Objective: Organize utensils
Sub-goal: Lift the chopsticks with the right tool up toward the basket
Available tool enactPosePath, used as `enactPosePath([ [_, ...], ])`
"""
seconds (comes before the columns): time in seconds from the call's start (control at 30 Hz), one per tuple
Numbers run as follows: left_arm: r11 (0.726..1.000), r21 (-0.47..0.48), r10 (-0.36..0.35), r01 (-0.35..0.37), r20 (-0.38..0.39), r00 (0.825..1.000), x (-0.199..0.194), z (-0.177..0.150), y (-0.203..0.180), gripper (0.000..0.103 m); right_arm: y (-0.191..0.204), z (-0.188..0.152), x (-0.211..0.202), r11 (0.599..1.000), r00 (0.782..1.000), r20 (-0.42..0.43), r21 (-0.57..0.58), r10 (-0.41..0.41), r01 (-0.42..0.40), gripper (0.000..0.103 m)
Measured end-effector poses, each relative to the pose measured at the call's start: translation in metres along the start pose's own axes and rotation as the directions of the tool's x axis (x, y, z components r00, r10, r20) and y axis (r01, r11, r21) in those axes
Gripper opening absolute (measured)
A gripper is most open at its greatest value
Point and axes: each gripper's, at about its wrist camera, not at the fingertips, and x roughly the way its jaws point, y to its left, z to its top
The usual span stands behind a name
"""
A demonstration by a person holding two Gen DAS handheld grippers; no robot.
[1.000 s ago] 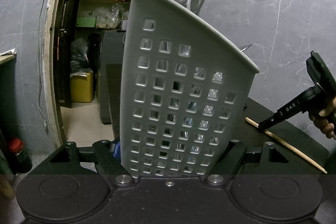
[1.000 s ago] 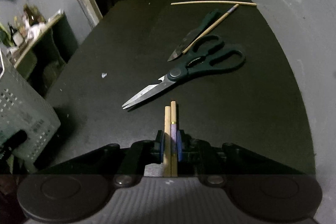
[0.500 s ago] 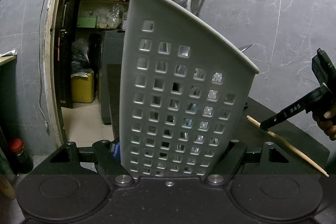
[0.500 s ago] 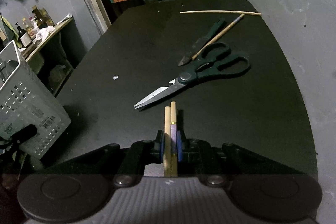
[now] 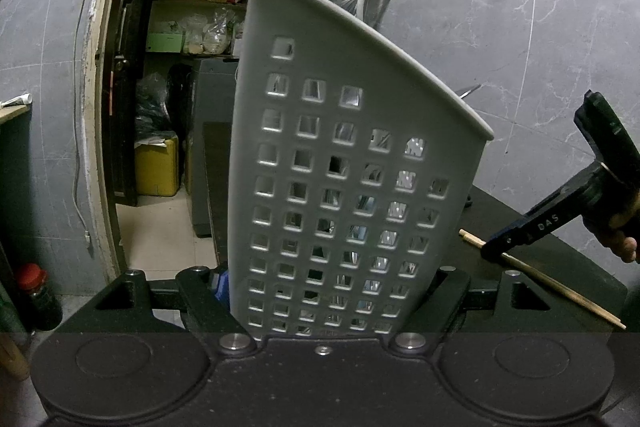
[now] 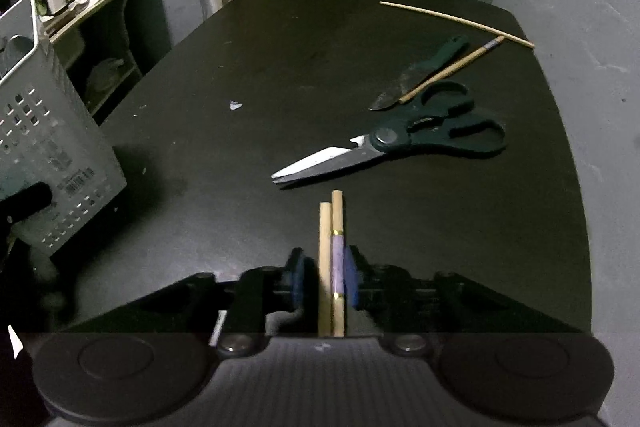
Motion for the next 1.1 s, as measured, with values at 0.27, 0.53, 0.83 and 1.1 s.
enactPosePath([
  [0.27,1.000,-0.004,-0.005,0.005,0.001,1.000,-0.001,0.000,0.001,0.079,0.000,0.001,0.001,1.000,0.999,0.033,0.025,-0.003,0.002,0.013],
  [0.53,1.000,0.002,0.000,0.000,0.003,1.000,0.000,0.000,0.001,0.079,-0.017,-0.008,-0.026,0.988,0.968,0.241,0.120,0.069,-0.100,0.013],
  [0.83,1.000,0.003,0.002,-0.002,0.002,1.000,0.000,0.000,0.000,0.079,-0.023,-0.010,-0.058,0.967,0.836,0.531,0.108,0.141,-0.231,0.013],
  [1.1,1.000,0.003,0.002,-0.002,0.002,1.000,0.000,0.000,0.001,0.079,-0.016,-0.007,-0.062,0.947,0.696,0.690,0.046,0.200,-0.318,0.014],
])
